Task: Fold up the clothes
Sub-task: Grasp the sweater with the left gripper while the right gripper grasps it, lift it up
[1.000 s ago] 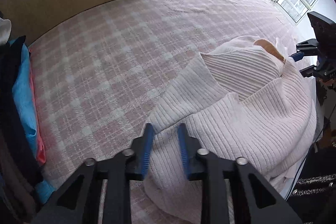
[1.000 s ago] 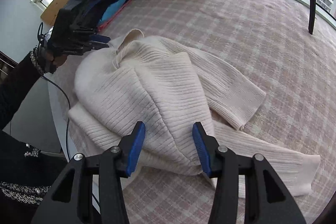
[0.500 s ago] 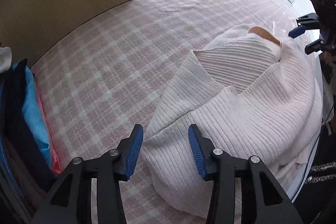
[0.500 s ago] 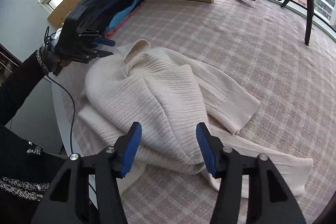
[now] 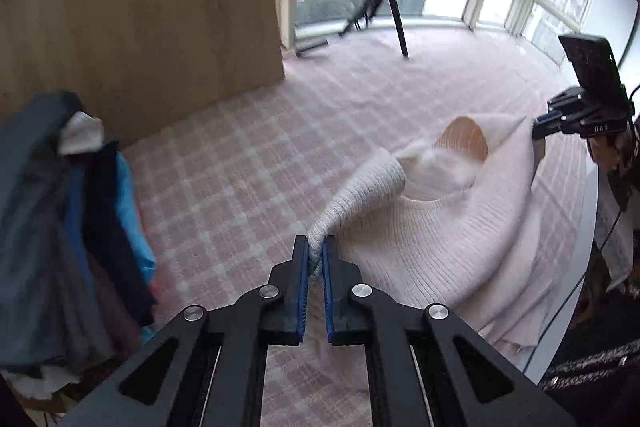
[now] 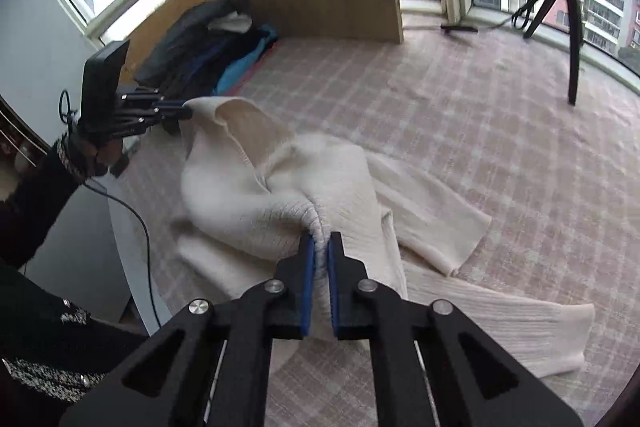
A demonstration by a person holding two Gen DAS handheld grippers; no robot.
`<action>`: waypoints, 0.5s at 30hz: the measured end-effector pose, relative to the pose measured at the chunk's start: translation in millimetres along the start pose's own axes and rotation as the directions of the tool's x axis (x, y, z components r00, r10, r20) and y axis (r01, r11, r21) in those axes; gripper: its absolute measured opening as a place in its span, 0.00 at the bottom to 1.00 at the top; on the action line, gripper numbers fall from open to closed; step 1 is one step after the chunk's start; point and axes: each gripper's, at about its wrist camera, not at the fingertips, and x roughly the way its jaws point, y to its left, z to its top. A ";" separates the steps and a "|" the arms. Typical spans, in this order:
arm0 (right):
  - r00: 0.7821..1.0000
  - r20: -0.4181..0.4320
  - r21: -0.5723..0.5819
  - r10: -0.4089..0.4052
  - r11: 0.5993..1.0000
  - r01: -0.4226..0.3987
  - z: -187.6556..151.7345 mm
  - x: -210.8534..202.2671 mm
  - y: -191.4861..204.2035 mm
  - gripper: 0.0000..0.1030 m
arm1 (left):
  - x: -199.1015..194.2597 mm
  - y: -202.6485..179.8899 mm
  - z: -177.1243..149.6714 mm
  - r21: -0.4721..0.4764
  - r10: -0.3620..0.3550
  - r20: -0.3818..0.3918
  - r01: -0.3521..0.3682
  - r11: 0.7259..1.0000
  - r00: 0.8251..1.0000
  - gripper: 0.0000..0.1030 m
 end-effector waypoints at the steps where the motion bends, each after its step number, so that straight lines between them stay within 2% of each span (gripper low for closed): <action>1: 0.999 0.047 -0.010 -0.020 1.000 0.021 9.6 -16.8 5.5 0.06 | -23.0 0.4 7.4 -0.015 0.026 0.052 -0.025 1.000 0.998 0.05; 3: 0.988 0.142 -0.027 -0.058 0.998 0.063 28.9 -50.3 16.6 0.06 | -69.8 0.9 23.1 -0.045 0.081 0.155 -0.075 0.996 0.985 0.05; 5: 0.967 0.235 -0.040 -0.094 0.993 0.107 48.1 -83.9 27.6 0.06 | -117.1 -2.6 46.6 -0.067 0.142 0.248 -0.129 0.989 0.958 0.05; 7: 0.936 0.327 -0.049 -0.127 0.987 0.151 67.3 -117.4 38.6 0.06 | -158.5 -9.8 70.8 -0.076 0.176 0.331 -0.159 0.984 0.927 0.05; 11: 0.852 0.493 -0.070 -0.177 0.968 0.241 101.0 -196.6 71.0 0.05 | -240.0 -32.1 112.8 -0.037 0.229 0.474 -0.241 0.970 0.850 0.05; 15: 0.751 0.622 -0.074 -0.223 0.938 0.339 115.1 -277.1 105.5 0.05 | -315.3 -59.8 130.4 -0.026 0.266 0.592 -0.312 0.950 0.760 0.05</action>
